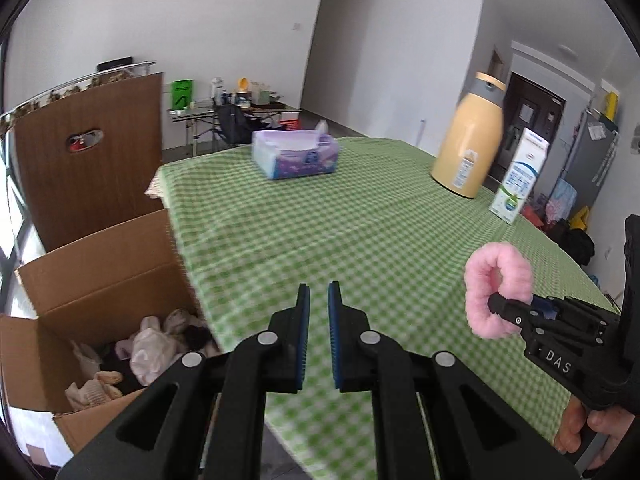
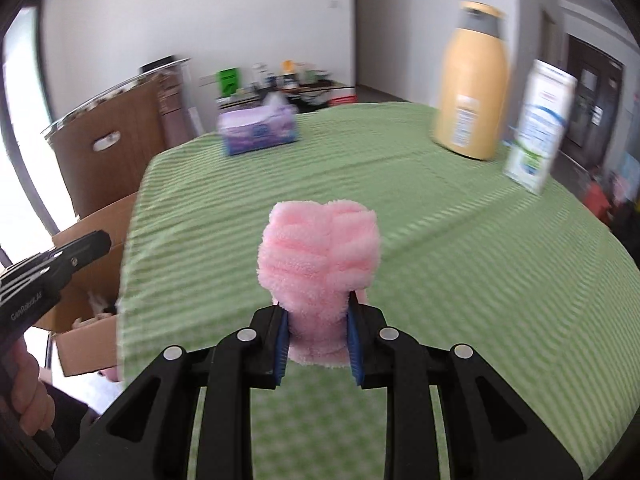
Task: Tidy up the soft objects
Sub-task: 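Carry the pink fuzzy sock with the right tool to the box, then open the right tool to drop the pink sock into the box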
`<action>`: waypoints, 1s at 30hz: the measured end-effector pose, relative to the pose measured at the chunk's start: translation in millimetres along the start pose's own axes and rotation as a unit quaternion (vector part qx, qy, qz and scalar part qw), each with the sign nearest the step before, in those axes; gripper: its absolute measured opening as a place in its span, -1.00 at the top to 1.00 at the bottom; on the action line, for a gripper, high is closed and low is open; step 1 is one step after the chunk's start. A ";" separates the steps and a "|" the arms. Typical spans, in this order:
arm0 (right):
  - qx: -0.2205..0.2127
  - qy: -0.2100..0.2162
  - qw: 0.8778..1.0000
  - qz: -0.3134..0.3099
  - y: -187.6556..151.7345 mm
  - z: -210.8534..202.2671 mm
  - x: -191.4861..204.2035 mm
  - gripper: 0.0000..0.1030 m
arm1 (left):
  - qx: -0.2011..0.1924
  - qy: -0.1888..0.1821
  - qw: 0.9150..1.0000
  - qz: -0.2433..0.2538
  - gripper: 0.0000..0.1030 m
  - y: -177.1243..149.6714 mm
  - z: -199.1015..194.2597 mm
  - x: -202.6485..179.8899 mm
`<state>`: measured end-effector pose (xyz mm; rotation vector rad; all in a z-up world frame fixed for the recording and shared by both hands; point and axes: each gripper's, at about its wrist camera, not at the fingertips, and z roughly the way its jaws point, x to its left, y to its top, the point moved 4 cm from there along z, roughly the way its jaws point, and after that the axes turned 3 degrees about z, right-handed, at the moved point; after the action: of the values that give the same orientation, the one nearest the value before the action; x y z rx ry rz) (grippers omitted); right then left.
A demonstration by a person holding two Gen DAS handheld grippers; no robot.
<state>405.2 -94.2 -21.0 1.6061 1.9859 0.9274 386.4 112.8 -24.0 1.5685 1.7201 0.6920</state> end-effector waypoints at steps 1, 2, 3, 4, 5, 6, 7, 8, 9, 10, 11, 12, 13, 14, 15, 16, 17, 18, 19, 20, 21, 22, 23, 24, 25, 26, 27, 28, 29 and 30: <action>0.004 0.019 1.000 -0.014 3.5 8.4 22.1 0.53 | -0.001 0.016 1.000 -0.010 0.87 -1.1 -3.7 20.9; 0.006 0.032 0.999 -0.027 6.5 15.4 41.1 0.53 | -0.001 0.033 0.999 -0.020 0.87 -2.7 -6.9 42.3; 0.009 0.044 0.998 -0.044 8.9 22.2 64.1 0.53 | 0.001 0.046 0.999 -0.030 0.87 -4.1 -8.9 60.9; 0.011 0.058 0.996 -0.061 11.0 28.8 86.4 0.53 | 0.003 0.060 0.997 -0.040 0.87 -6.4 -11.6 81.6; 0.015 0.073 0.994 -0.077 12.8 35.5 109.4 0.52 | 0.004 0.077 0.996 -0.052 0.87 -9.4 -15.9 104.5; 0.019 0.088 0.992 -0.092 13.8 42.2 131.1 0.52 | 0.004 0.089 0.994 -0.060 0.87 -11.3 -19.6 121.6; 0.024 0.099 0.989 -0.109 13.9 48.9 152.6 0.52 | 0.006 0.102 0.993 -0.067 0.87 -14.9 -22.9 139.1; 0.028 0.110 0.985 -0.128 13.8 55.6 174.4 0.52 | 0.010 0.117 0.990 -0.075 0.87 -18.2 -25.8 158.7; 0.030 0.122 0.982 -0.143 13.9 61.6 193.0 0.52 | 0.013 0.129 0.988 -0.082 0.87 -21.1 -27.7 173.1; 0.034 0.135 0.978 -0.155 12.7 66.0 210.1 0.52 | 0.015 0.140 0.986 -0.090 0.87 -24.3 -29.5 188.0; 0.042 0.150 0.974 -0.167 11.7 72.1 228.6 0.52 | 0.018 0.151 0.983 -0.099 0.87 -27.6 -31.7 204.0; 0.048 0.159 0.970 -0.178 10.4 77.6 244.0 0.52 | 0.019 0.158 0.981 -0.106 0.87 -30.8 -33.0 215.9; 0.053 0.166 0.966 -0.189 9.6 84.7 258.5 0.51 | 0.021 0.166 0.979 -0.113 0.87 -33.2 -34.1 226.6; 0.063 0.173 0.963 -0.199 8.5 94.1 272.9 0.51 | 0.024 0.174 0.977 -0.120 0.87 -35.8 -34.4 238.4; 0.071 0.175 0.961 -0.204 8.4 101.0 281.2 0.51 | 0.027 0.179 0.976 -0.125 0.87 -38.5 -33.3 246.6; 0.081 0.180 0.958 -0.208 8.3 109.2 290.9 0.51 | 0.030 0.184 0.974 -0.130 0.87 -40.6 -32.1 254.9; 0.091 0.185 0.955 -0.212 8.5 117.1 299.5 0.51 | 0.034 0.188 0.972 -0.135 0.87 -42.5 -30.3 263.0; 0.098 0.185 0.954 -0.216 8.4 122.2 304.8 0.51 | 0.041 0.191 0.971 -0.140 0.87 -44.7 -27.6 269.8; 0.104 0.180 0.953 -0.222 9.6 128.7 310.6 0.51 | 0.055 0.194 0.969 -0.144 0.87 -47.5 -23.6 274.0; 0.110 0.174 0.952 -0.225 11.2 135.1 315.3 0.50 | 0.073 0.195 0.967 -0.148 0.87 -50.5 -18.1 278.5; 0.121 0.170 0.952 -0.226 11.4 141.8 316.9 0.50 | 0.085 0.195 0.965 -0.150 0.87 -53.1 -11.7 281.2; 0.134 0.165 0.951 -0.225 11.8 149.7 319.3 0.50 | 0.101 0.197 0.963 -0.154 0.87 -55.5 -4.9 284.3; 0.146 0.159 0.950 -0.224 12.2 157.0 320.9 0.49 | 0.117 0.193 0.961 -0.159 0.87 -58.1 2.4 287.4; 0.160 0.150 0.949 -0.227 12.1 166.1 323.3 0.45 | 0.132 0.187 0.960 -0.162 0.87 -61.4 8.6 289.4; 0.174 0.140 0.947 -0.230 11.3 174.5 325.1 0.40 | 0.155 0.182 0.956 -0.170 0.87 -65.0 17.5 293.4; 0.190 0.133 0.944 -0.233 9.4 183.4 328.0 0.33 | 0.177 0.180 0.950 -0.182 0.87 -69.5 25.8 298.3; 0.203 0.131 0.942 -0.234 9.3 190.3 331.2 0.23 | 0.194 0.176 0.946 -0.191 0.87 -74.2 31.5 299.9; 0.210 0.130 0.940 -0.233 9.2 195.5 333.5 0.17 | 0.217 0.169 0.941 -0.197 0.66 -78.7 39.2 302.4; 0.218 0.123 0.938 -0.240 8.4 200.9 335.1 0.01 | 0.241 0.163 0.936 -0.198 0.11 -82.9 45.8 303.0; 0.224 0.116 0.935 -0.248 5.8 203.5 335.2 -0.14 | 0.261 0.162 0.930 -0.200 -0.12 -86.2 49.7 304.5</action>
<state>467.3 277.8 -128.6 1.1193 2.7458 0.5022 365.0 400.0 -164.1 1.4035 2.5372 0.3038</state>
